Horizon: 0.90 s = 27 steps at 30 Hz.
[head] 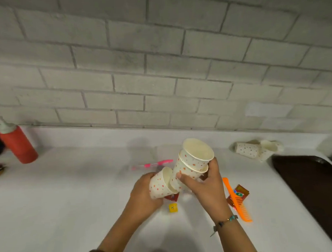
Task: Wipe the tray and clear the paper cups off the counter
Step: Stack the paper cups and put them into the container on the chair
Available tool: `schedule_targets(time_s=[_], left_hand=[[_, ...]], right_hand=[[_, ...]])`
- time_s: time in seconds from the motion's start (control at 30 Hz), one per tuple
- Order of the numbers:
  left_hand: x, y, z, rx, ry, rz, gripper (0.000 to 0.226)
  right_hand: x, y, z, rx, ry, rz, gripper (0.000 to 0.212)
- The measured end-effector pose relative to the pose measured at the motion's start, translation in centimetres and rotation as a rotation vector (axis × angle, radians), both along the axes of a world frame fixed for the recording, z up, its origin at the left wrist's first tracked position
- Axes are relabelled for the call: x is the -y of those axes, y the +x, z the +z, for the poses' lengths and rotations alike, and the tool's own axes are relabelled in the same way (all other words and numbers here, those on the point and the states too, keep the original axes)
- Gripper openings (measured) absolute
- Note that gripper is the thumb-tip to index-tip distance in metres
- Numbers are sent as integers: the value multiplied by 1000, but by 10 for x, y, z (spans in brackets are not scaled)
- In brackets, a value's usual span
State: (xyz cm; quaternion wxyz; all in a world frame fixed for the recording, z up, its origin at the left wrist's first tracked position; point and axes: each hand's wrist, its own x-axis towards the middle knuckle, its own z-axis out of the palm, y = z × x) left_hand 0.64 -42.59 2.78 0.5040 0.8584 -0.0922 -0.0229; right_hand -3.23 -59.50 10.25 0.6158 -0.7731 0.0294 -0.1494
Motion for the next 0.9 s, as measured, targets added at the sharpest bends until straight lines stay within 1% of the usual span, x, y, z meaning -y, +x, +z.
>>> schedule_targets(time_s=[0.1, 0.13, 0.17, 0.27, 0.33, 0.4, 0.5, 0.63, 0.7, 0.8, 0.83, 0.9], left_hand=[[29, -32, 3, -37, -167, 5, 69], [37, -38, 6, -35, -224, 1, 75], [48, -45, 11, -33, -264, -16, 76], [81, -59, 25, -41, -366, -84, 64], [104, -65, 31, -41, -387, -58, 55], [122, -66, 33, -42, -422, -41, 51], [153, -64, 31, -79, -419, -18, 54], [203, -59, 27, -101, -390, -10, 54], [223, -57, 22, -99, -363, 9, 54], [250, -56, 11, -128, -340, 89, 54], [254, -57, 8, -127, -334, 111, 55], [262, -59, 5, -122, -313, 150, 57]], right_hand=[[8, -16, 11, -10, -18, 4, 76], [11, -20, 12, -18, -21, 10, 78], [16, -25, 13, -27, -17, 15, 79], [33, -37, 10, -46, -16, 32, 78], [52, -42, 9, -50, -17, 29, 71], [74, -45, 7, -61, -7, 23, 64], [116, -47, 10, -110, 16, 63, 61], [199, -42, 6, -173, -18, 98, 66], [247, -29, -3, -208, -58, 30, 59], [319, 12, -28, -225, -156, -136, 42], [338, 31, -35, -218, -192, -182, 41], [367, 72, -48, -218, -287, -223, 47]])
